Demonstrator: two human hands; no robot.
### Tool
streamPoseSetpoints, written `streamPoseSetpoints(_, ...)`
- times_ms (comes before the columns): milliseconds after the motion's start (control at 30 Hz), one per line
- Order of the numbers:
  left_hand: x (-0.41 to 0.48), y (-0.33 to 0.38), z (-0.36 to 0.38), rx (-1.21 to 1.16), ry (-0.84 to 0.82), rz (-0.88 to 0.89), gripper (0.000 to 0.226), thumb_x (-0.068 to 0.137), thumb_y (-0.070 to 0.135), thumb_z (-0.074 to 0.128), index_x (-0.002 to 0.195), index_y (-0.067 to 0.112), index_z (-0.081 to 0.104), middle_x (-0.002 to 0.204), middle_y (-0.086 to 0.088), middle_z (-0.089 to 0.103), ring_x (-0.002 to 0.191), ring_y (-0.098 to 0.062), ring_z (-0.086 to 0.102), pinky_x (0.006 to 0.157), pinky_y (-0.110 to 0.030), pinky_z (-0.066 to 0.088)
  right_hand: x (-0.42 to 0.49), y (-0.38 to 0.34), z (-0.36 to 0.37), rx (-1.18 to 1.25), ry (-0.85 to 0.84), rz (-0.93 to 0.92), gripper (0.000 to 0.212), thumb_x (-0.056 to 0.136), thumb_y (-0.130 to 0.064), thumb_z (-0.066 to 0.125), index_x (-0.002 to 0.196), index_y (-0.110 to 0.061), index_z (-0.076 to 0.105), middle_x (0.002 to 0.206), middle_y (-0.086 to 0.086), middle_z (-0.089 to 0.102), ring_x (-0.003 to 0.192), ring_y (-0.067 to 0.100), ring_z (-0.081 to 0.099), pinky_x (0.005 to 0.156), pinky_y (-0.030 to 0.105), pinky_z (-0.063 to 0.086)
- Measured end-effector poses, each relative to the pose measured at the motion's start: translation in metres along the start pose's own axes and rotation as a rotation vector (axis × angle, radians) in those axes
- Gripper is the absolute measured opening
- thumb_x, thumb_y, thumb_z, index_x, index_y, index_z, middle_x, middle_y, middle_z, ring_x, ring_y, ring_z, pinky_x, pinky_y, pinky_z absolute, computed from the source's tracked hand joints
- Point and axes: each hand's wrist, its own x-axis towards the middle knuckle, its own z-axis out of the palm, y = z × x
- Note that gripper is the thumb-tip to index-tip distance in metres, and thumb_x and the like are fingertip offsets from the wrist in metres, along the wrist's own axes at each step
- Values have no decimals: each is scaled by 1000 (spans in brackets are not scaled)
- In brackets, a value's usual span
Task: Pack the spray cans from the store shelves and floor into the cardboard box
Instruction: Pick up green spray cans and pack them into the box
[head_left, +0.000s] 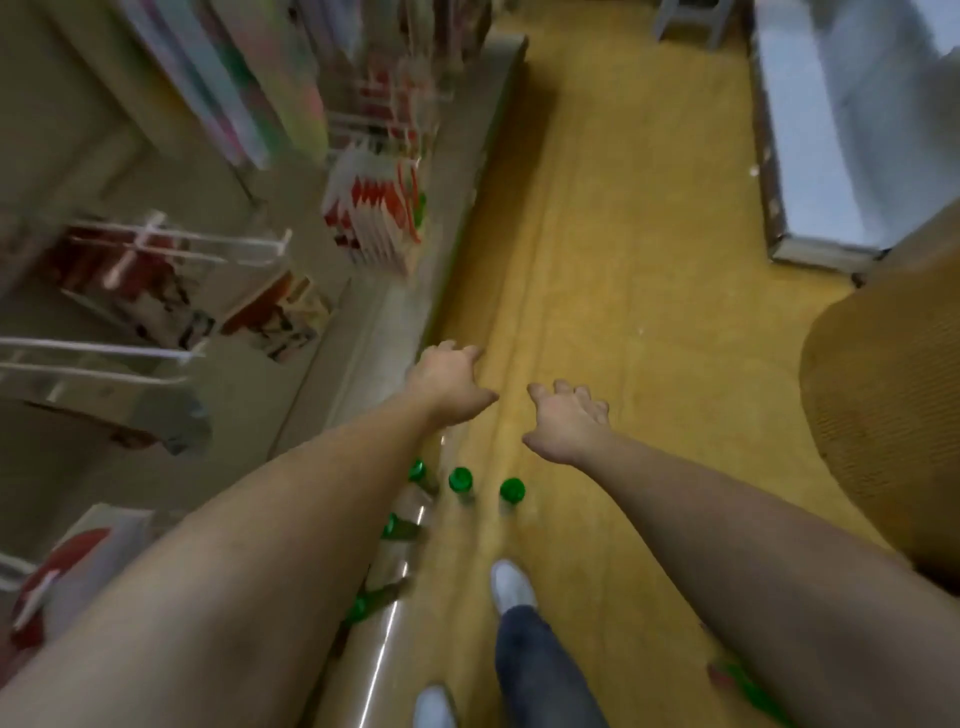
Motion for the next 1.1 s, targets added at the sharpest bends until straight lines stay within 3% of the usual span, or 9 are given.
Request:
streamPoseSetpoints(400,122,-91,255,-94,-332,-169,79,89,54,68,156,25,36,159,-11,35,142,-32,39,109,-41,40,151,25,239,39,-343,-85,61,92,-35,61,147,-20,40,138,15,46,128,39,42,99,51,41)
streamPoseSetpoints(700,194,-133,396,12,-310,-145,89,85,39,79,158,29,29,165,-12,22,149,-39,24,116,-51,36,241,53,363,33,-306,-150,58,93,-33,66,145,-23,41,137,18,43,125,40,45,97,50,46)
streamPoseSetpoints(833,210,-145,425,76,-261,-102,62,90,14,69,148,23,49,155,-12,38,139,-39,34,110,-48,40,252,54,389,160,-269,-149,58,88,-19,72,140,-17,45,131,17,48,113,40,56,88,44,51)
streamPoseSetpoints(900,209,-149,430,50,-239,-84,60,88,0,63,143,21,56,151,-10,44,136,-35,37,109,-47,42,252,55,395,195,-253,-140,57,86,-12,71,137,-14,48,127,17,50,108,40,58,83,42,51)
streamPoseSetpoints(1100,188,-147,395,7,-252,-12,58,83,-5,64,135,19,64,139,-8,54,129,-31,47,105,-43,47,229,54,369,269,-228,-92,56,82,-9,71,136,-12,54,119,16,56,107,37,59,81,38,50)
